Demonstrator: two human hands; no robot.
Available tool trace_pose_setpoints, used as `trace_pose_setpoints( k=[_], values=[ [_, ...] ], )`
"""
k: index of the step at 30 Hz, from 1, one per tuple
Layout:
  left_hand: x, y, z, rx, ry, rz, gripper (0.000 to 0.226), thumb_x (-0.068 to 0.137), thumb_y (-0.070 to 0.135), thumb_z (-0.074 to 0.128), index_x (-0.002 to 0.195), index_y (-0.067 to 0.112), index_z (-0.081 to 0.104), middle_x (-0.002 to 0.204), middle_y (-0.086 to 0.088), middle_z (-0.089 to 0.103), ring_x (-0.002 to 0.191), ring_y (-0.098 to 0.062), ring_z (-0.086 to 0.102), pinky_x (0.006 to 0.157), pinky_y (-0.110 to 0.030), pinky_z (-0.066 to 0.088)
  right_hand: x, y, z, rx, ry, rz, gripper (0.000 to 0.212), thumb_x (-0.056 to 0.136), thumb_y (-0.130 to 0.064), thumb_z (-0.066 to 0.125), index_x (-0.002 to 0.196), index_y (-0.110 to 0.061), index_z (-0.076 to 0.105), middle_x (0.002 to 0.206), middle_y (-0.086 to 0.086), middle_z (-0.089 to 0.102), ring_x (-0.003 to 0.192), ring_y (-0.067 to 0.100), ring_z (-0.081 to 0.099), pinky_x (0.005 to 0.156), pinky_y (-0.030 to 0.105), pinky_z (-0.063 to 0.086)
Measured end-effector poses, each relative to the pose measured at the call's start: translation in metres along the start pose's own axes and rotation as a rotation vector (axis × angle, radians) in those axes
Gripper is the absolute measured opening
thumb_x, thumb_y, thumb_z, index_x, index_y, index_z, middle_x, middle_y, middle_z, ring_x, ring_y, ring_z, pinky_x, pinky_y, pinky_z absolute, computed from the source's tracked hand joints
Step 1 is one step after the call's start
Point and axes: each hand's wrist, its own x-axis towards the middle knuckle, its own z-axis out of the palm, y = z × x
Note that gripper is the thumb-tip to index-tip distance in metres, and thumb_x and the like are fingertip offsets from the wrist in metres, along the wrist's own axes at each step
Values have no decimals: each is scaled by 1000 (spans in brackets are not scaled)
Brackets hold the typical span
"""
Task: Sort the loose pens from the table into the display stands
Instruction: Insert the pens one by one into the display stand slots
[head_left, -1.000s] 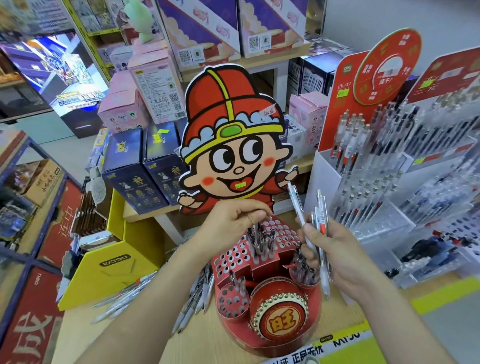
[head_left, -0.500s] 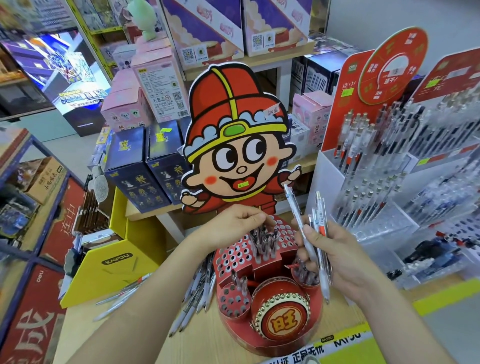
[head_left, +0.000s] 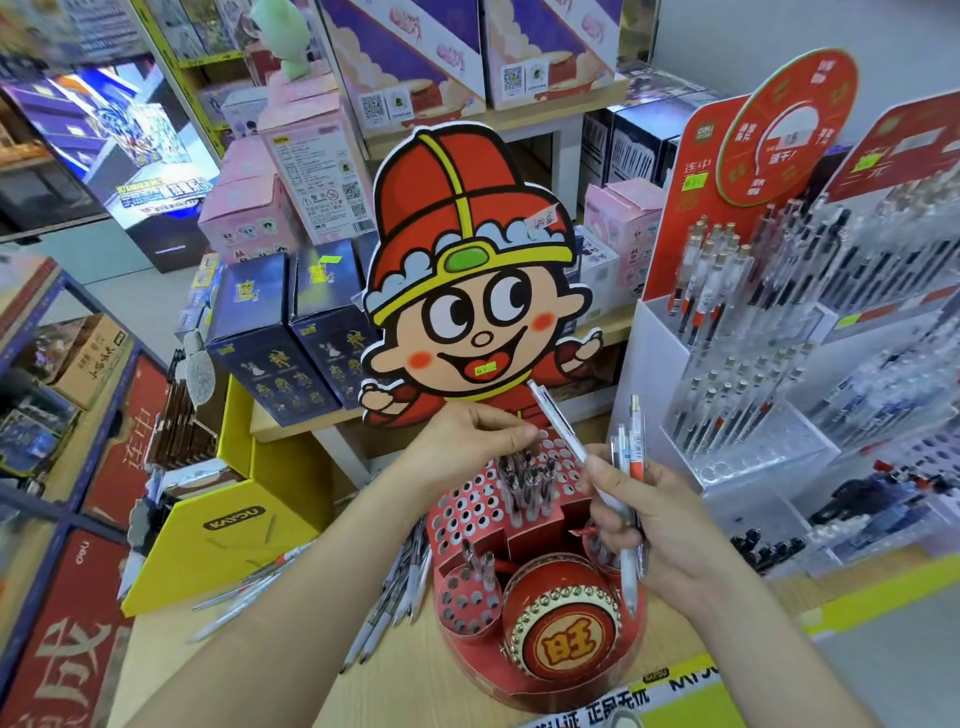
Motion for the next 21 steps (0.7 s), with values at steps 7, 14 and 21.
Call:
trace_pose_setpoints(
  k=[7,14,21],
  values=[
    [-4,7,9,115,23,51,19,90,34,65,91,19,76,85,4,74,84,-7,68,83,-26,53,1,0,2,23,11,46,27,85,-28,64,95,-4,70,64,6,55,46,7,39,33,14,27],
    [-5,1,13,17,22,38,13,92,18,63,102,24,68,97,5,74,99,-9,67,100,-43,48,-4,-4,4,175,-46,1,33,72,-21,76,99,-5,67,72,11,62,64,12,39,34,14,27],
    [-25,30,13,-66,276,202,22,96,36,51,107,28,68,101,11,72,102,-2,65,100,-38,48,-13,-9,4,33,-85,-81,31,67,-26,84,88,-10,68,75,11,63,45,9,35,36,17,30]
  ],
)
